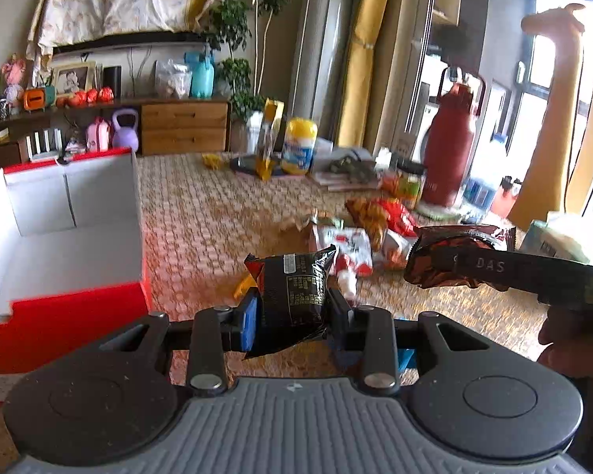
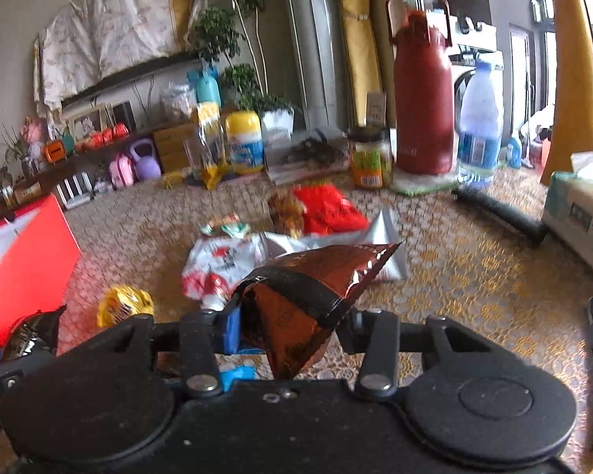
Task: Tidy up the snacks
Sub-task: 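Carry the black pack and brown bag in both tools over the white box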
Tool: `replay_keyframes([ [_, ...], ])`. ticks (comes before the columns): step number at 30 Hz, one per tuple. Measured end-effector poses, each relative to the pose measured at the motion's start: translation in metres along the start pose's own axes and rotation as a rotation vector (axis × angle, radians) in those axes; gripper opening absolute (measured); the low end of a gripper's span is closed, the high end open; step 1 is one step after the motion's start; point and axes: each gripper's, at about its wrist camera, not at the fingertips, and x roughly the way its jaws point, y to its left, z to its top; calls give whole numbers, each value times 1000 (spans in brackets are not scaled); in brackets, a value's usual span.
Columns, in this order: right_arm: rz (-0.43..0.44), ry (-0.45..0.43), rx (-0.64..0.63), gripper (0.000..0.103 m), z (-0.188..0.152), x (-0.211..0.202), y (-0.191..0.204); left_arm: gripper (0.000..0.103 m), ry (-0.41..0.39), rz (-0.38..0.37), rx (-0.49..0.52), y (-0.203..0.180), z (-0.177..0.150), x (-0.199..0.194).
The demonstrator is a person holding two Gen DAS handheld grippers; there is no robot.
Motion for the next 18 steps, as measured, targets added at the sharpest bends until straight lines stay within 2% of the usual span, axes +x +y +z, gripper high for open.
replay_keyframes([
  [9, 63, -106, -23, 44, 31, -45, 28, 35, -86, 8, -25, 19, 27, -36],
  [18, 194, -146, -87, 44, 56, -55, 82, 35, -129, 95, -56, 61, 48, -57],
])
